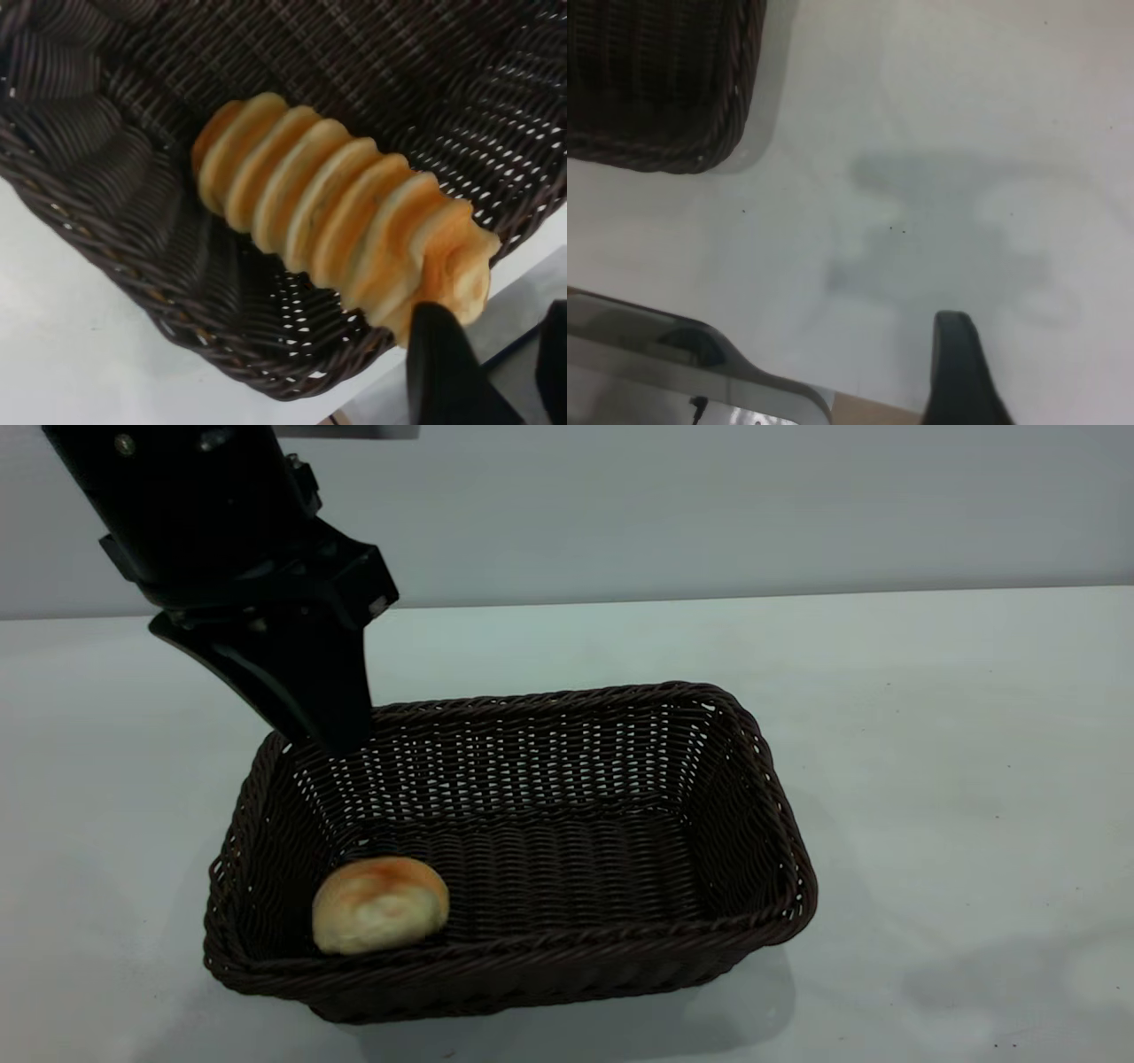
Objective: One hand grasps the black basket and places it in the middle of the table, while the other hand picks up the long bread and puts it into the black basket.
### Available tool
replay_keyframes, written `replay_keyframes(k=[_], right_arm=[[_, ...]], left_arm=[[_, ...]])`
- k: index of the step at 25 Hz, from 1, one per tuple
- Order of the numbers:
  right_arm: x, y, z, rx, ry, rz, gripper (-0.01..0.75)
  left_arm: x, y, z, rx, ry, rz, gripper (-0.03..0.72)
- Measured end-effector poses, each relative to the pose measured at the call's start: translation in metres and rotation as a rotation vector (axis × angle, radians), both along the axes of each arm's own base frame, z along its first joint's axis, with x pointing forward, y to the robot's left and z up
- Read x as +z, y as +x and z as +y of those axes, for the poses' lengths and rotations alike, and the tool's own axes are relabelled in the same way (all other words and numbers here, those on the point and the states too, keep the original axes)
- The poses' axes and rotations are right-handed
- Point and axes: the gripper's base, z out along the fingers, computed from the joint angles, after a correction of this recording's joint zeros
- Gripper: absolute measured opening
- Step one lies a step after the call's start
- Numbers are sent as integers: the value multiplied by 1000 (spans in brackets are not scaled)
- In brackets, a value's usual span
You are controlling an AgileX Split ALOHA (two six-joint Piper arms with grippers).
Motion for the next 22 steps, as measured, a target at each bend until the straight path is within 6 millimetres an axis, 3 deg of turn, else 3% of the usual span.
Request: replay_keyframes(k=[13, 22], right_arm=[[0, 0, -2, 4, -24, 2, 491], [-3, -8, -10, 8, -123, 87, 491]], left_arm=[[2, 4, 3, 6, 43, -32, 350], [41, 29, 17, 76, 251, -186, 350]])
